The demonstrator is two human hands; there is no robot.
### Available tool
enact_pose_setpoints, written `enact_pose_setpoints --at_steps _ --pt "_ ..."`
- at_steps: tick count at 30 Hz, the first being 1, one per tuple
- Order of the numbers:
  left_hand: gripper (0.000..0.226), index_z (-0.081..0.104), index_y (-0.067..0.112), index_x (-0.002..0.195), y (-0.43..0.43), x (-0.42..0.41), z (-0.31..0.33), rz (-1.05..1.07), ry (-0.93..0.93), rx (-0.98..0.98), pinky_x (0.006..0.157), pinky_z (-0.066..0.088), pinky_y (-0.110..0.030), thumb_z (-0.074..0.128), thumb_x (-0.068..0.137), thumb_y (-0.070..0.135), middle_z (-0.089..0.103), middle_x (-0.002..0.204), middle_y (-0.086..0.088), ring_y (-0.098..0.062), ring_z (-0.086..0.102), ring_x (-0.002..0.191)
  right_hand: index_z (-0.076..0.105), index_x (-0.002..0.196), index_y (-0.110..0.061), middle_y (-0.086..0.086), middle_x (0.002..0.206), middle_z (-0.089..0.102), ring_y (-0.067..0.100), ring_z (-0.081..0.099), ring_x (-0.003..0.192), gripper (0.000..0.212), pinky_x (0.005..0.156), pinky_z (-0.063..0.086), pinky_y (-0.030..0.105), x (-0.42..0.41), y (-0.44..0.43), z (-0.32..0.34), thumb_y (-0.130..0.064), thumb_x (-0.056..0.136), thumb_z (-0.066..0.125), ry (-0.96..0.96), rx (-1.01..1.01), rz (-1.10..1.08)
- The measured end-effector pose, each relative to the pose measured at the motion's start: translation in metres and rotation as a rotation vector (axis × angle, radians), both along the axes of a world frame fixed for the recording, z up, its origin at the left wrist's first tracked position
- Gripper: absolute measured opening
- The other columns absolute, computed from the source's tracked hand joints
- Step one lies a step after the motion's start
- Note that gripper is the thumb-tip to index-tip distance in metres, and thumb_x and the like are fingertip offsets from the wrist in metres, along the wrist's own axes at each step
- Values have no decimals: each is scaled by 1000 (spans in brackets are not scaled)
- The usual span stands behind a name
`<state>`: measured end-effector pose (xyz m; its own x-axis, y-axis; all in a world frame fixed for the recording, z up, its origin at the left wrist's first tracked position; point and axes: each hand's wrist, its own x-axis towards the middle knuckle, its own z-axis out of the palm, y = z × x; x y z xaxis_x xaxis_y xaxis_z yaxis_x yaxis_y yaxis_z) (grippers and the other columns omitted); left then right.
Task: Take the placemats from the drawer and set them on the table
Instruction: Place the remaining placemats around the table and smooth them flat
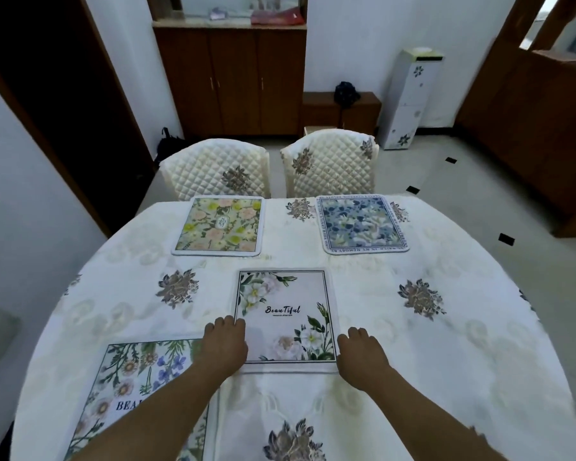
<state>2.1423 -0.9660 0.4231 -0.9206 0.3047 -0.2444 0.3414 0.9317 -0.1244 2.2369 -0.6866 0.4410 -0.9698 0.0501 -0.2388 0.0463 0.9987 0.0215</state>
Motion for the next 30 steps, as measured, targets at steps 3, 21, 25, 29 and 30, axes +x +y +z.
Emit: enact_pose_setpoints --at_steps 3,21,25,29,30 --pt "30 62 11 99 1 -16 -17 30 -36 7 75 45 -42 64 75 30 63 93 -11 -32 59 86 56 64 -17 3 65 54 22 54 55 35 44 38 30 -15 -2 -24 -27 45 84 -52 -22 -5" --pt "65 42 14 110 13 -68 -49 387 -191 330 78 44 -37 73 68 53 50 106 -15 -34 53 98 43 111 -12 12 111 38 30 54 87 52 64 43 29 -77 -4 -64 -34 73 71 -130 -407 -414" --pt "42 42 15 93 13 -69 -42 446 -187 636 60 41 -33 75 70 26 51 88 -12 -27 52 74 43 92 -16 4 87 52 21 55 72 31 50 37 27 -81 -8 -61 -21 75 67 -160 -561 -441" --pt "33 42 17 93 22 -64 -29 332 -189 722 54 36 -31 68 74 13 56 82 -6 -23 54 67 45 87 -14 5 83 55 23 55 72 12 56 40 31 -74 -8 -50 -11 80 54 -32 -508 -370" --pt "33 42 18 95 25 -62 -26 317 -185 730 55 37 -31 68 74 14 56 85 -5 -22 54 70 45 87 -14 5 84 54 23 54 72 9 59 43 32 -73 -7 -46 -11 81 52 -4 -480 -349"
